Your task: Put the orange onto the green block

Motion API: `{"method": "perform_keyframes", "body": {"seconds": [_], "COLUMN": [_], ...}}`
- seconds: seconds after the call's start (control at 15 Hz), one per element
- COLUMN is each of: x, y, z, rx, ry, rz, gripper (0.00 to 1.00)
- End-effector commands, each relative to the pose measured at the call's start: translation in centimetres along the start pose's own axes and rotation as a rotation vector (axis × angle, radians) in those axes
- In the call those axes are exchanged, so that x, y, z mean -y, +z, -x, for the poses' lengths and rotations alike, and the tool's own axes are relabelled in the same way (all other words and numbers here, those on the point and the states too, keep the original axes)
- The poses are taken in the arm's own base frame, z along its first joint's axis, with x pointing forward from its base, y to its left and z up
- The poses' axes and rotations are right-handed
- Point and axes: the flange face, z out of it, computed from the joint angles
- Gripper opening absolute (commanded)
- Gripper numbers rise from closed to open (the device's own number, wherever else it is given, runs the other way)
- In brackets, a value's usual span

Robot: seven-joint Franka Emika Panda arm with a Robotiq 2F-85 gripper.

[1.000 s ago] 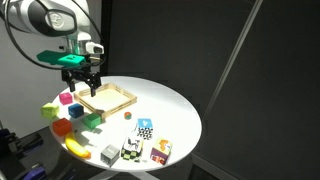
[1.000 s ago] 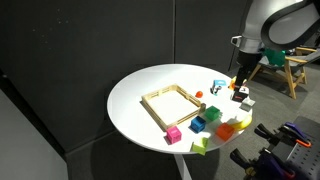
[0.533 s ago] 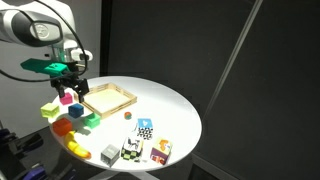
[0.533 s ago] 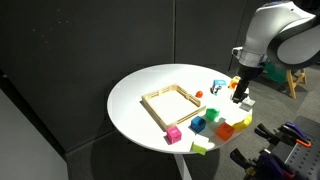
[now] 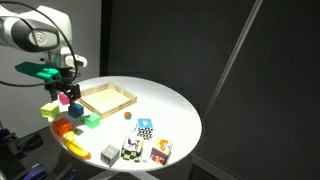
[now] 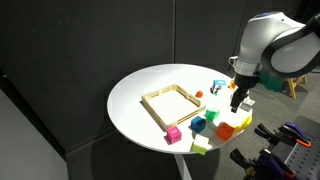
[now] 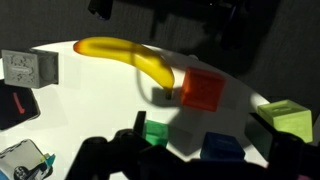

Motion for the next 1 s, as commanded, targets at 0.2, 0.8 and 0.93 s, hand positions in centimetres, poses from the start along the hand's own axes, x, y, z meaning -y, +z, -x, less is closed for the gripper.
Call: {"method": "perform_keyframes", "body": {"seconds": [0.2,0.8,0.93], "x": [1.4,2.2,2.3], "y": [3.0,7.3,8.1], "z": [-0.2,-0.4,-0.3], "rx": [0.016,-0.008,-0.013], "ry": [0.012,0.011,0.010], "rz": [-0.022,-0.018,-0.017], "gripper": [1.00,1.00,1.00]}}
